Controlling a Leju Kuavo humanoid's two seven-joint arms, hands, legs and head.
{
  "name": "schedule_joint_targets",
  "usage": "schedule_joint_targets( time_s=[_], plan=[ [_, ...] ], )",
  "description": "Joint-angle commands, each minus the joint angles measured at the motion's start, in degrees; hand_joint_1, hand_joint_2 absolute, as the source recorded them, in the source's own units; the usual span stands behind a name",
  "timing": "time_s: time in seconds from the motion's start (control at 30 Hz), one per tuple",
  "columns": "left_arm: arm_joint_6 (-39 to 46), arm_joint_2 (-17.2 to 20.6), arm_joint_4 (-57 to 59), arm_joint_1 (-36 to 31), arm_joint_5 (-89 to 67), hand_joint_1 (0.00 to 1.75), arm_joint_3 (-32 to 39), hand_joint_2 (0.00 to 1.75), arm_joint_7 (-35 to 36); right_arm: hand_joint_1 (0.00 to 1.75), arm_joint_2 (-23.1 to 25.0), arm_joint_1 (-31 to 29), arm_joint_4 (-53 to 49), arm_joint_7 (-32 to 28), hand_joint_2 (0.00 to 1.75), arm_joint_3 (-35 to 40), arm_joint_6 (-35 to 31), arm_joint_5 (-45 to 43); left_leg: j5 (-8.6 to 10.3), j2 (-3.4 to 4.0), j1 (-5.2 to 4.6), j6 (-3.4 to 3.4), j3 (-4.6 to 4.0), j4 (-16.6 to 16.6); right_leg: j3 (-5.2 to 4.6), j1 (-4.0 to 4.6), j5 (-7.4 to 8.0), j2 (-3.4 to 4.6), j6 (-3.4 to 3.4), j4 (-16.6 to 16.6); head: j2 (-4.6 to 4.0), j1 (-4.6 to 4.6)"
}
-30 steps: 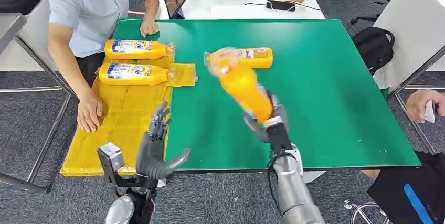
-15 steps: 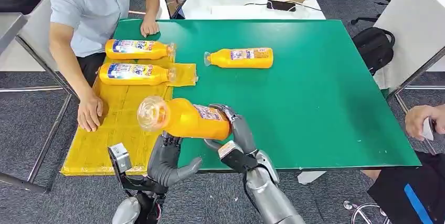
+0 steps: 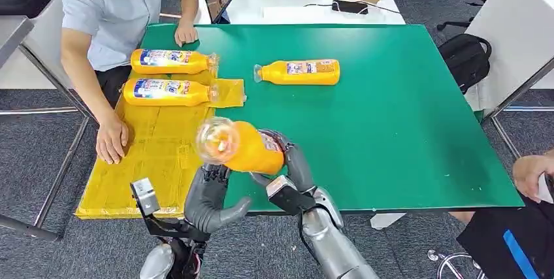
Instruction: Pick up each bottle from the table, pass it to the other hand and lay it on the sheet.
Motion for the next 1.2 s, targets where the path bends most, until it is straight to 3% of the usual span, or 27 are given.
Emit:
schedule_joint_targets(
  time_s=[0.03,0.27,0.37,0.5,0.67,0.7,0.73,0.77,0.9,0.97,1.03,1.13,1.17,1.2],
  plan=[
    [11.23,0.13,1.09,-4.89,-9.05,0.0,-0.27,1.75,-2.57,1.75,2.65,-1.91,7.7,-1.76,1.75,2.02,0.02,3.17,-0.03,0.0,0.02,0.05,0.14,-0.03,0.14,0.06,-0.03,-0.06,-0.14,-0.03,0.0,0.0],
    [10.09,-0.55,3.79,-7.11,-4.47,0.0,1.66,1.75,-0.83,1.75,3.18,-1.06,8.57,-1.93,1.75,4.8,1.24,2.89,-0.12,0.06,0.02,0.12,0.46,-0.1,0.43,0.08,-0.11,-0.06,-0.26,-0.1,0.0,0.0],
    [9.22,-0.97,4.41,-7.59,-3.84,0.0,1.79,1.75,-1.11,1.75,2.72,-0.19,6.99,-1.93,1.75,8.11,1.74,-0.38,-0.03,0.0,0.01,0.06,0.16,-0.04,0.17,0.03,-0.04,-0.07,-0.1,-0.05,0.0,0.0],
    [13.52,-1.1,3.81,-8.11,-8.92,0.0,0.67,1.75,-3.68,1.75,3.66,-1.83,11.16,-1.93,1.75,10.84,-1.16,0.51,-0.06,-0.05,0.01,0.09,0.3,-0.06,0.31,0.06,-0.09,-0.14,-0.21,-0.06,0.0,0.0],
    [8.01,-0.52,4.83,-8.3,-0.66,0.05,0.11,1.75,-0.49,1.75,3.3,-1.8,11.15,-1.93,1.75,13.82,-1.87,-2.42,-0.05,-0.03,0.02,0.07,0.27,-0.07,0.27,0.07,-0.08,-0.12,-0.19,-0.06,0.0,0.0],
    [6.59,-0.16,5.41,-8.38,1.43,0.3,-0.15,1.75,0.66,1.75,2.95,-2.04,11.55,-1.93,1.75,14.62,-2.71,-2.98,-0.02,-0.05,0.02,0.05,0.17,-0.05,0.16,0.05,-0.05,-0.1,-0.12,-0.05,0.0,0.0],
    [6.46,-0.05,5.65,-8.31,1.65,1.75,-0.2,1.75,0.73,1.75,2.92,-2.05,11.56,-1.93,1.75,14.57,-2.68,-3.44,-0.03,-0.07,0.01,0.07,0.23,-0.07,0.23,0.05,-0.07,-0.14,-0.14,-0.07,0.0,0.0],
    [6.46,0.01,5.84,-8.31,1.71,1.75,-0.23,1.75,0.61,1.75,2.78,-2.02,11.47,-1.93,1.75,14.69,-2.49,-3.83,-0.06,-0.07,0.01,0.1,0.36,-0.1,0.37,0.06,-0.09,-0.17,-0.19,-0.1,0.0,0.0],
    [6.43,0.19,5.7,-8.34,1.82,1.75,-0.5,1.75,0.36,1.33,2.61,-2.29,12.04,-1.93,1.75,15.54,-3.68,-4.12,-0.04,-0.05,0.01,0.08,0.26,-0.08,0.27,0.05,-0.07,-0.13,-0.15,-0.08,0.0,0.0],
    [7.1,0.23,5.25,-8.11,1.03,1.75,-0.87,1.75,-0.13,0.99,2.49,-2.28,12.17,-1.93,1.75,15.95,-4.56,-4.25,-0.02,-0.09,0.0,0.07,0.2,-0.07,0.21,0.03,-0.06,-0.16,-0.13,-0.07,0.0,0.0],
    [7.33,0.3,5.37,-8.05,1.6,1.75,-0.92,1.75,0.06,0.02,2.79,-2.48,12.51,-1.93,1.75,15.19,-5.19,-5.45,-0.02,-0.06,-0.01,0.06,0.18,-0.06,0.18,0.02,-0.06,-0.12,-0.13,-0.04,0.0,0.0],
    [7.17,0.68,5.54,-7.97,2.18,1.75,-1.12,1.75,0.33,0.0,3.27,-2.99,13.09,-1.93,1.75,14.31,-6.0,-6.26,-0.03,-0.05,0.0,0.07,0.24,-0.08,0.23,0.04,-0.06,-0.13,-0.16,-0.07,0.0,0.0],
    [7.15,0.81,5.68,-8.09,2.3,1.75,-1.3,1.75,0.32,0.0,3.18,-3.03,12.51,-1.93,0.0,14.35,-7.1,-6.53,-0.03,-0.08,0.0,0.07,0.27,-0.09,0.27,0.04,-0.08,-0.16,-0.18,-0.07,0.0,0.0],
    [7.15,0.81,5.68,-8.09,2.3,1.75,-1.3,1.75,0.32,0.0,3.18,-3.03,12.51,-1.93,0.0,14.35,-7.1,-6.53,0.0,-0.04,0.0,0.04,0.12,-0.05,0.09,0.02,-0.03,-0.09,-0.1,-0.03,0.0,0.0]
  ],
)
